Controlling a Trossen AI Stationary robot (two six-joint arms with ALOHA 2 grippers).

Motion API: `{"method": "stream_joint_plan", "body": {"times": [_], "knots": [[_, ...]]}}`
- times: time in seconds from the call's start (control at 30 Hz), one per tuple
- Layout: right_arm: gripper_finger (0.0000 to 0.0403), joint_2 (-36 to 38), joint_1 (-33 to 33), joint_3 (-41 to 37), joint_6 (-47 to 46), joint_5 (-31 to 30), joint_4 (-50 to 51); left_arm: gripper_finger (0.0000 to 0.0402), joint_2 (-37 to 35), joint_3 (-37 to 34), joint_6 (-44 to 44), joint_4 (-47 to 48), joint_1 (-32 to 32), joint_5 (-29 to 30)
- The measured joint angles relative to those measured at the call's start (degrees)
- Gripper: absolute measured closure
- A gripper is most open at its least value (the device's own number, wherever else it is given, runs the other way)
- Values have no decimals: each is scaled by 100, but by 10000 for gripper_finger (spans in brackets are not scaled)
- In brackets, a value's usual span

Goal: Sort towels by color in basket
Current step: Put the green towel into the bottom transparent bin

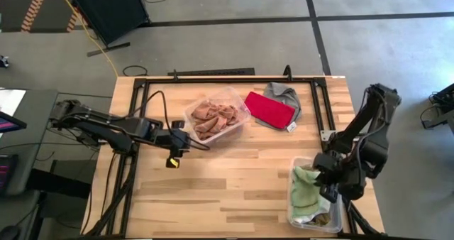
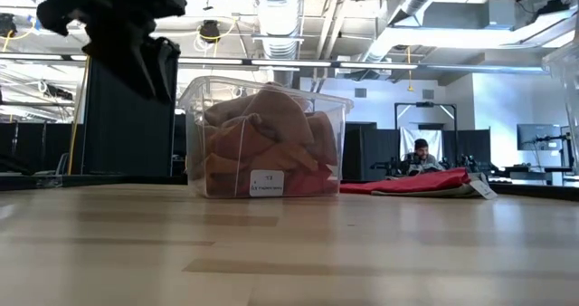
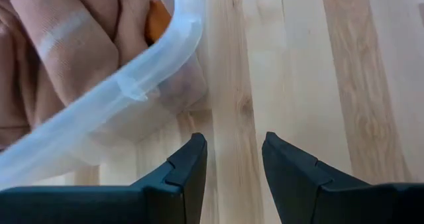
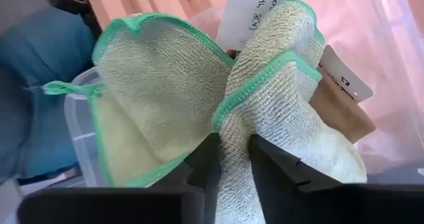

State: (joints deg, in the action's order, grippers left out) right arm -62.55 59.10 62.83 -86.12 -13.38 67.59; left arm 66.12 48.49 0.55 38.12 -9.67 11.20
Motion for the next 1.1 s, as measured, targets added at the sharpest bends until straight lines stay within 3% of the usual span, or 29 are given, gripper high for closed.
{"method": "stream_joint_plan", "body": {"times": [0.2,0.3,0.43,0.7,0.9,1.1], "knots": [[215,-379,-74,0,47,-3,354,262,-17,-271,103,-438,0,-2],[200,-650,-118,0,61,-7,507,262,-17,-352,179,-668,0,-2],[220,-1066,-140,-130,67,-1,464,262,-17,-462,235,-900,0,-4],[277,-1889,-314,-745,387,356,-716,262,-15,-723,233,-1269,0,-11],[274,-2221,-574,-992,591,831,-1052,262,-15,-889,276,-1546,0,-13],[253,-1996,-854,-767,1048,1117,-856,262,-15,-945,412,-1522,0,-21]]}}
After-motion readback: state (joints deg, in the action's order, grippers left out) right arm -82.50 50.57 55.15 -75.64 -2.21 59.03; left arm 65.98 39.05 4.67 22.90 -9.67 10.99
